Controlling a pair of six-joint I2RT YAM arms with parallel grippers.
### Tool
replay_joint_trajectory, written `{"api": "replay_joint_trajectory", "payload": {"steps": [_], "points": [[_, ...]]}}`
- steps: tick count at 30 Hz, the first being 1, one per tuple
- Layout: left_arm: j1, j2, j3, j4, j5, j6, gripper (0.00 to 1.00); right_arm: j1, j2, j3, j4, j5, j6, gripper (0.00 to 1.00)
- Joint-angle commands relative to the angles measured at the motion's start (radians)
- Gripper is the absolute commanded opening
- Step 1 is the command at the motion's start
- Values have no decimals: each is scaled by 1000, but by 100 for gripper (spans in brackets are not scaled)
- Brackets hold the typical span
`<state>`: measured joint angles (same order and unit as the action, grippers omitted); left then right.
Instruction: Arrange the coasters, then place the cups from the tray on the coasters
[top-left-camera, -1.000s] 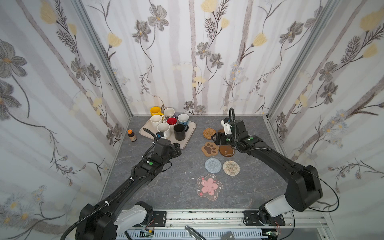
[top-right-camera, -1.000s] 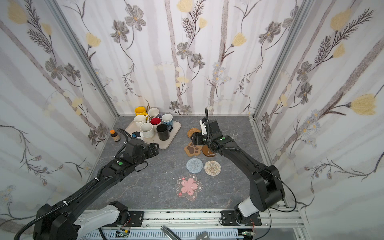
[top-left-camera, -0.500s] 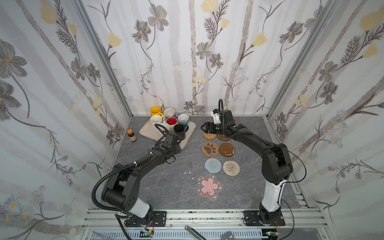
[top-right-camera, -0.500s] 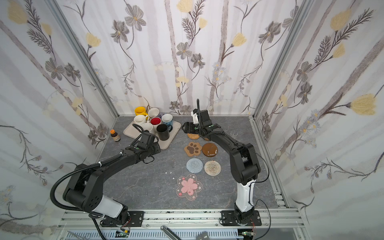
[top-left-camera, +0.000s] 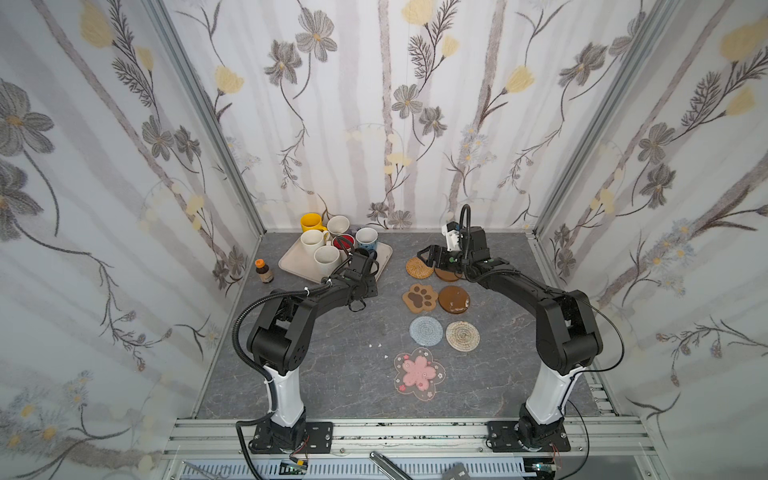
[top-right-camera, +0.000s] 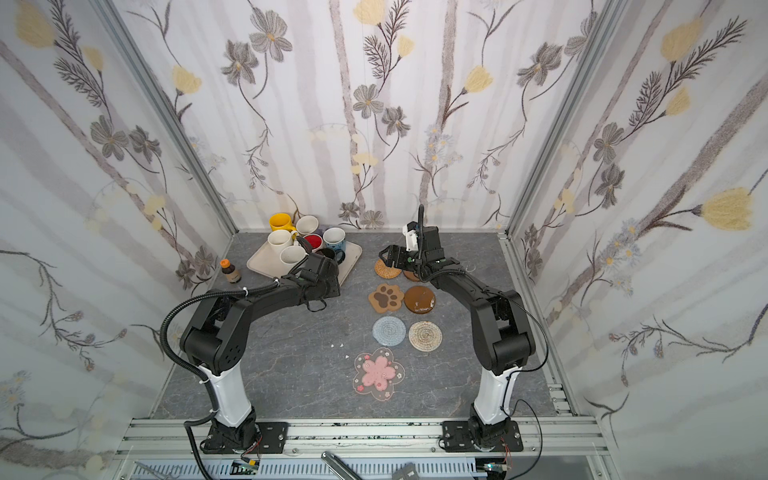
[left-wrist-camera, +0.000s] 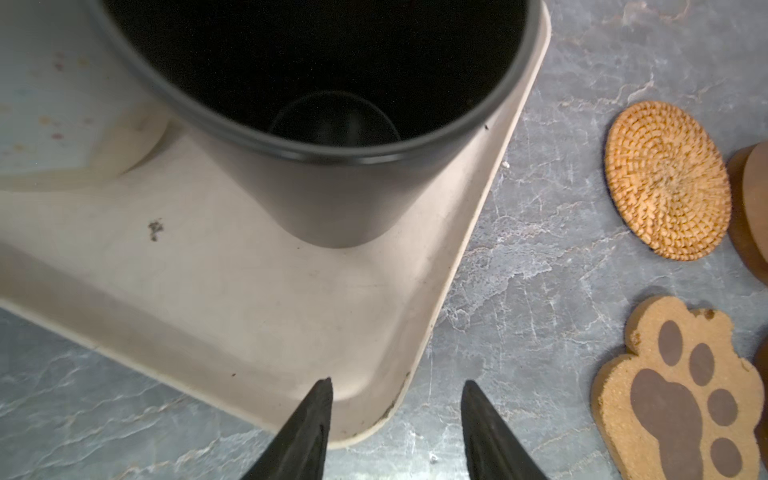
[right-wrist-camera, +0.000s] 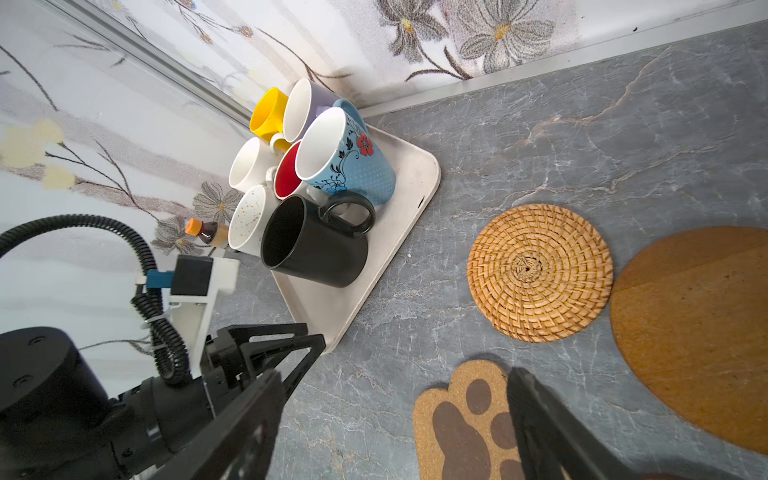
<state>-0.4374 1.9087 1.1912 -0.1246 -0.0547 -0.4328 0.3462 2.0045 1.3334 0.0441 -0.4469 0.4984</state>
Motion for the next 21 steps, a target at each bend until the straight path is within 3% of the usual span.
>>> {"api": "replay_joint_trajectory", "payload": {"steps": [1, 7, 21], "points": [[-7, 32, 32, -4, 10, 57, 53, -8, -13, -3, 80, -31, 17, 85], [-20, 77, 65, -46, -35, 72, 52, -20, -24, -13, 95, -50, 28, 86], [-43, 103, 79, -130, -94, 122, 35, -34, -47, -34, 113, -62, 42, 86]]}}
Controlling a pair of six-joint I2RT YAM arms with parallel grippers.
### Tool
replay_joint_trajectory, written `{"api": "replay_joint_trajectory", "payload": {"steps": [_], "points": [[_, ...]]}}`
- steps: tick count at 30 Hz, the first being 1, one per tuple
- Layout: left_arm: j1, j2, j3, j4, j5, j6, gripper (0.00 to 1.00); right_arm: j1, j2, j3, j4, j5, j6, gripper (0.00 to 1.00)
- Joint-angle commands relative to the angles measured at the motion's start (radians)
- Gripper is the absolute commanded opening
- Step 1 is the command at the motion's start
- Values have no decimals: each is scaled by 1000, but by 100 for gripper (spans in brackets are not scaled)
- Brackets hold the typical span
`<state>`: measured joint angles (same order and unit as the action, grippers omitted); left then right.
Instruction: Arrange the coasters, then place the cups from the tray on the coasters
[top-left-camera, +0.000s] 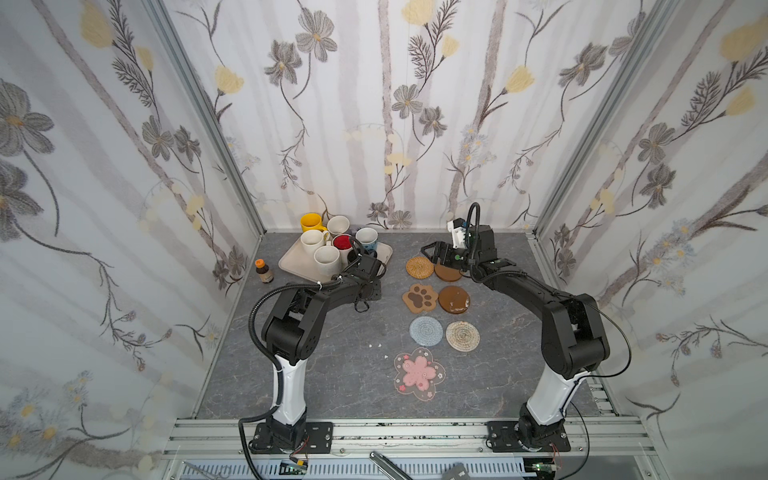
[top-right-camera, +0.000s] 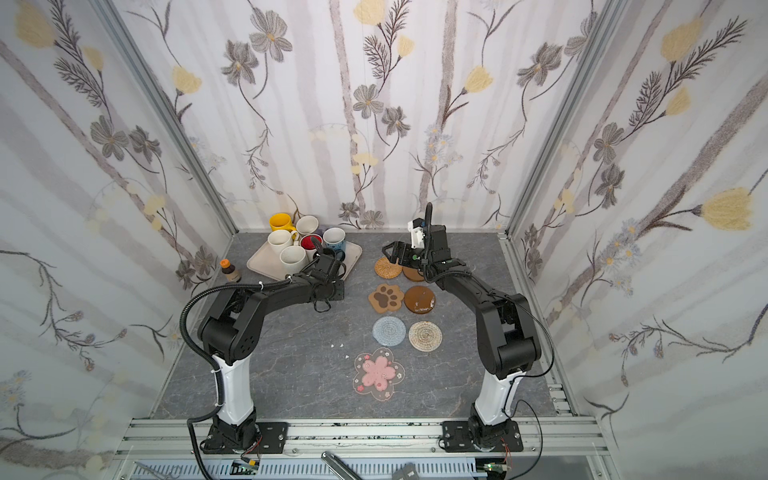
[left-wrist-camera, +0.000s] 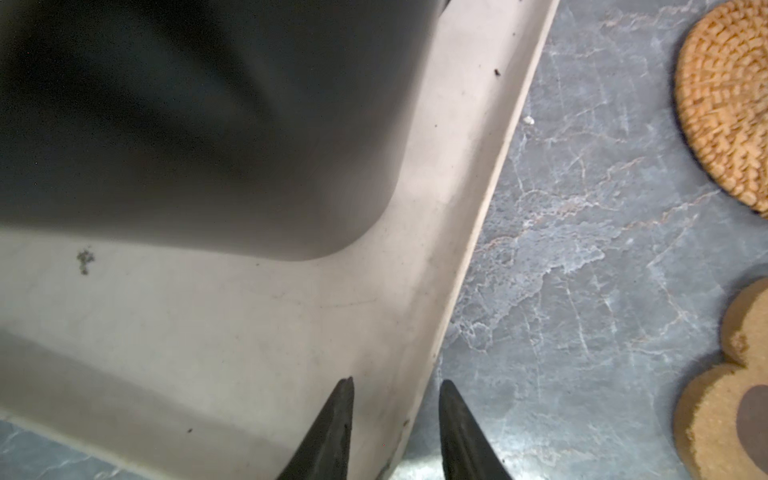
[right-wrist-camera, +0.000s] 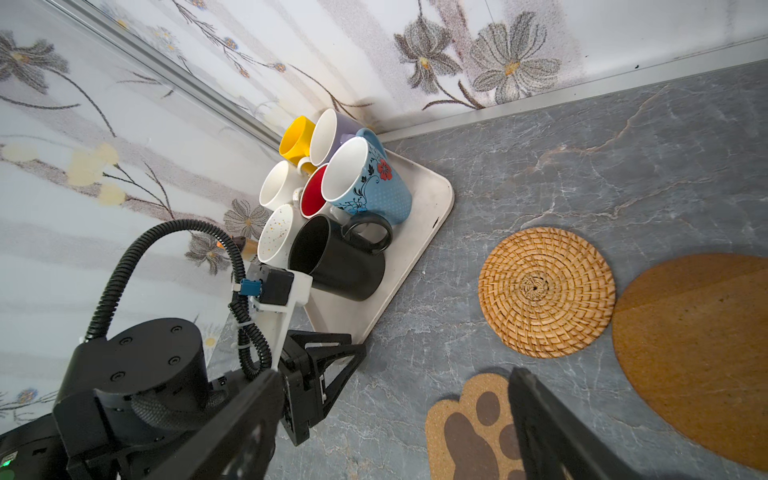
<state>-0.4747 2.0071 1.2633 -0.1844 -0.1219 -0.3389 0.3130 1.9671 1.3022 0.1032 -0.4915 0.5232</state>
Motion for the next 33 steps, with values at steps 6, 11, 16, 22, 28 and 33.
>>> {"api": "replay_joint_trajectory", "payload": {"steps": [6, 11, 16, 22, 28, 33], "points": [[-10, 7, 6, -105, -30, 16, 28, -3, -12, -6, 62, -30, 25, 86], [-21, 16, 12, -132, -39, 5, 19, -9, -24, -16, 68, -35, 28, 87], [-28, 18, 11, -144, -35, -3, 11, -16, -25, -20, 77, -42, 34, 86], [-41, 2, -8, -153, -30, -6, 4, -25, -29, -26, 79, -42, 34, 86], [-48, -37, -60, -153, -21, -18, 0, -27, -24, -28, 79, -42, 35, 87], [-59, -66, -101, -153, -18, -18, 0, -27, -23, -31, 79, -41, 35, 87]]}}
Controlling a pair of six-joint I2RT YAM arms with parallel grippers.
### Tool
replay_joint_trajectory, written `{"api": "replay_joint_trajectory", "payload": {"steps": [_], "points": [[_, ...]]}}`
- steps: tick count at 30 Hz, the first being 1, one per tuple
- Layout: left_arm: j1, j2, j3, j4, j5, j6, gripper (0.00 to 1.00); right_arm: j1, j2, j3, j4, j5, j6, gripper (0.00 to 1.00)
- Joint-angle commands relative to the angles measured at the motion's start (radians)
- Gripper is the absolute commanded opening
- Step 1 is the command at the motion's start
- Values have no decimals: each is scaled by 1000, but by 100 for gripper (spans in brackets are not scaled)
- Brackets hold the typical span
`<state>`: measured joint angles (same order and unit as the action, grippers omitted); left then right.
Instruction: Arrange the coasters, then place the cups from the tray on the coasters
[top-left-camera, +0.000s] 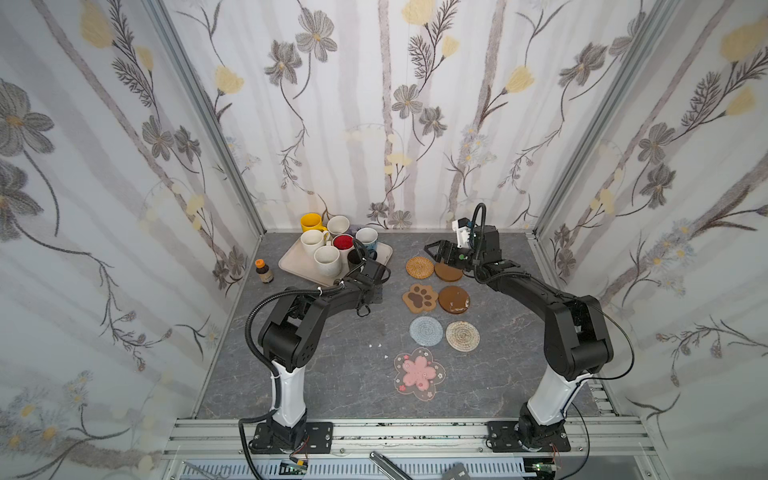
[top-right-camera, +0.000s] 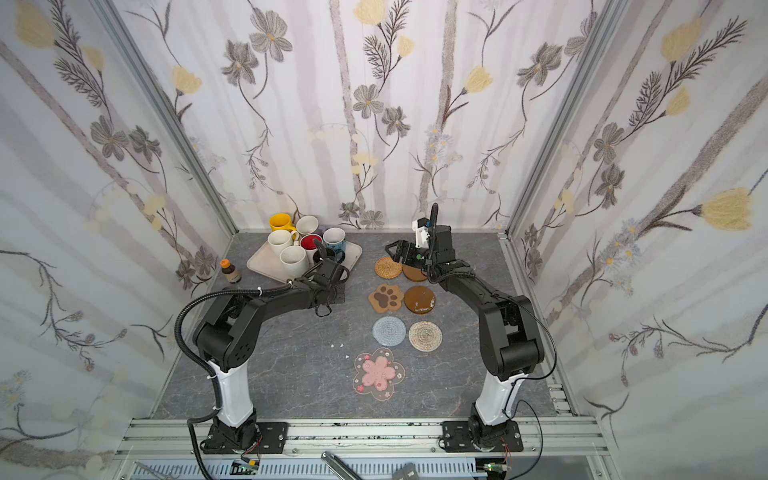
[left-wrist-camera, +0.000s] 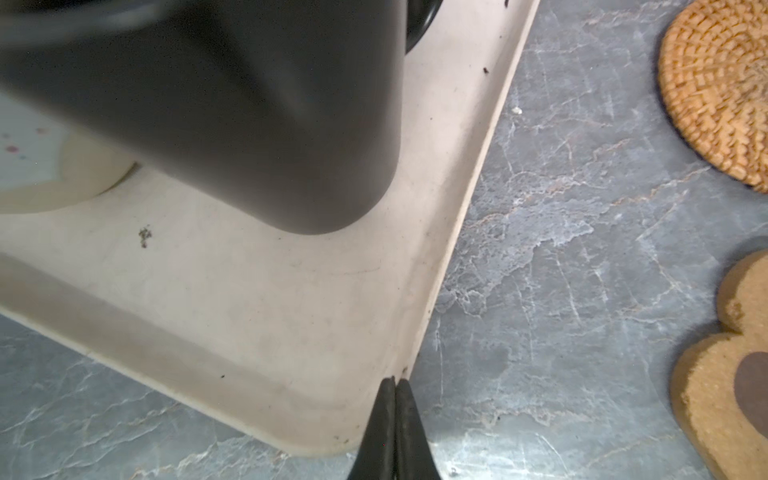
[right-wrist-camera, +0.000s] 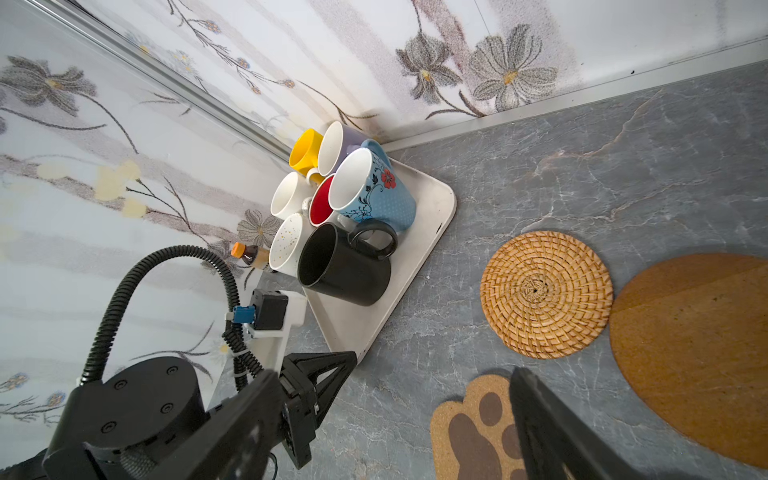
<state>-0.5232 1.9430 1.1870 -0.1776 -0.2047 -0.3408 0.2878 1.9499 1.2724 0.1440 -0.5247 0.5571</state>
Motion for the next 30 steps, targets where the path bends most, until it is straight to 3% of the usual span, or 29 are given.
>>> {"api": "replay_joint_trajectory", "payload": {"steps": [1, 6, 11, 16, 20, 23, 27, 30], "points": [[-13, -8, -33, -160, 65, -18, 0, -1, -6, -1, 38, -7, 0, 87], [-15, -25, -41, -160, 54, -15, 0, -1, -1, -3, 39, -9, 3, 87], [-15, -45, -20, -169, 39, 13, 13, -2, -8, -8, 38, -8, 1, 88], [-18, -128, -12, -168, 36, 34, 41, -1, -6, -7, 42, -7, 0, 89], [-20, -163, 20, -169, -1, 89, 54, -1, 0, -7, 47, -13, 3, 91], [-14, -134, 65, -175, 6, 144, 54, -2, 0, -8, 49, -18, 2, 92], [-2, -70, 100, -186, 8, 224, 44, -4, -3, -10, 50, -20, 3, 93], [9, -27, 141, -191, 2, 268, 44, -6, -2, -10, 54, -23, 2, 94]]}}
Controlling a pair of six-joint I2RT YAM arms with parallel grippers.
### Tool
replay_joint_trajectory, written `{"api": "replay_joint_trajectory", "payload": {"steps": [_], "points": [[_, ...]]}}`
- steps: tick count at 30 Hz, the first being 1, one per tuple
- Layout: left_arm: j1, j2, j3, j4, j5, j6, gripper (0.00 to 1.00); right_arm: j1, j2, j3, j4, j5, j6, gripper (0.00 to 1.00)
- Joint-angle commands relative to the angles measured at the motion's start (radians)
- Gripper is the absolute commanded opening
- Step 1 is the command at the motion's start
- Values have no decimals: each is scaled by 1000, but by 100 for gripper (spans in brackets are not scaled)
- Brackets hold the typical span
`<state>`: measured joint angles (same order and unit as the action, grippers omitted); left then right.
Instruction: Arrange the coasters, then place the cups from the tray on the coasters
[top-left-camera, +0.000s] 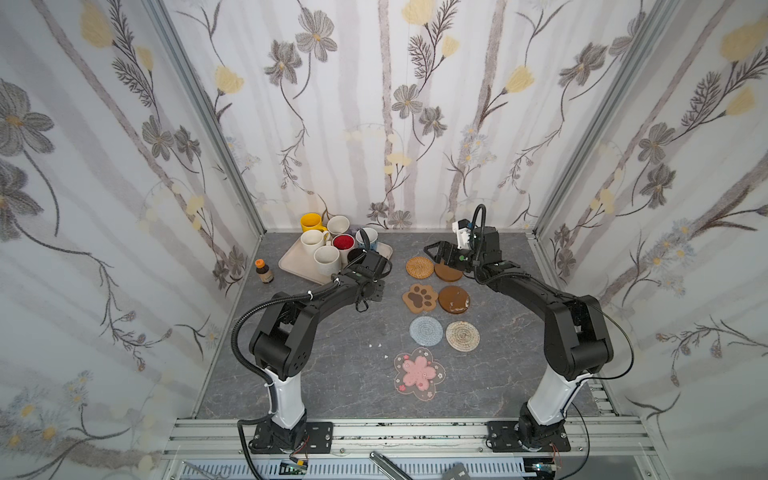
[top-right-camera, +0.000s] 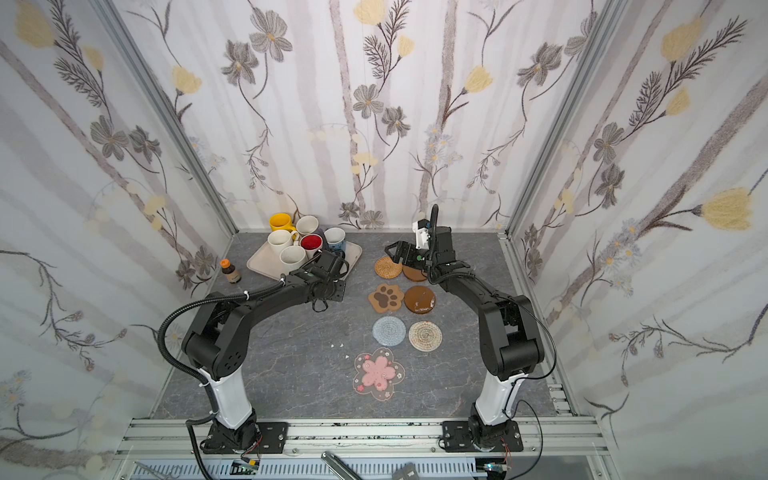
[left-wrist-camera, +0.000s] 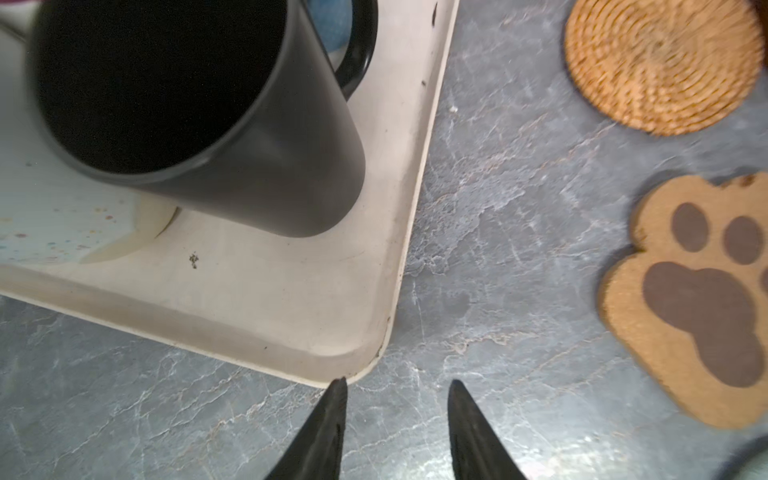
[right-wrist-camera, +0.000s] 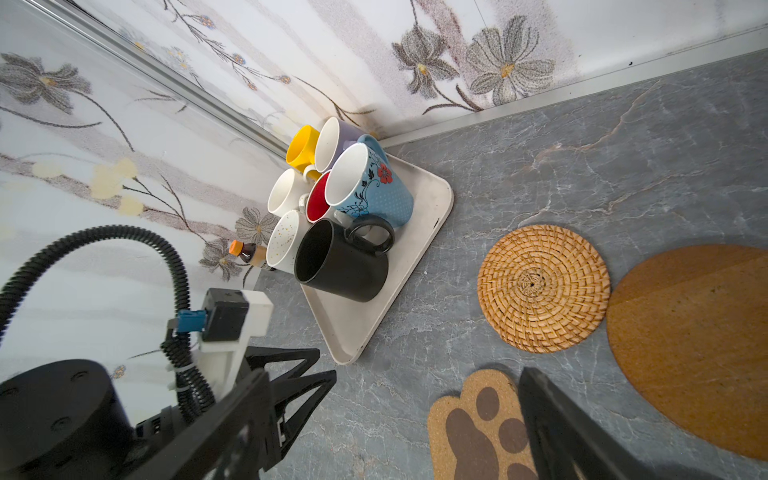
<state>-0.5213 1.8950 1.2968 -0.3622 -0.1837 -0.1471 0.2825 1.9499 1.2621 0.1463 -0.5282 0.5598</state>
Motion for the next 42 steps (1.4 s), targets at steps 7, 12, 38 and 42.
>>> {"api": "replay_joint_trajectory", "payload": {"steps": [7, 12, 38, 42], "points": [[36, 74, 77, -9, 38, 131, 53, -6, 7, 0, 58, -24, 5, 95], [40, 111, 85, -9, 72, 143, 50, -10, 11, 0, 60, -28, 6, 95], [72, 133, 4, -13, 88, 96, 0, -16, 9, -6, 76, -43, 20, 95], [78, 131, -25, -15, 79, 104, 0, -19, 9, -6, 78, -47, 23, 95]]}}
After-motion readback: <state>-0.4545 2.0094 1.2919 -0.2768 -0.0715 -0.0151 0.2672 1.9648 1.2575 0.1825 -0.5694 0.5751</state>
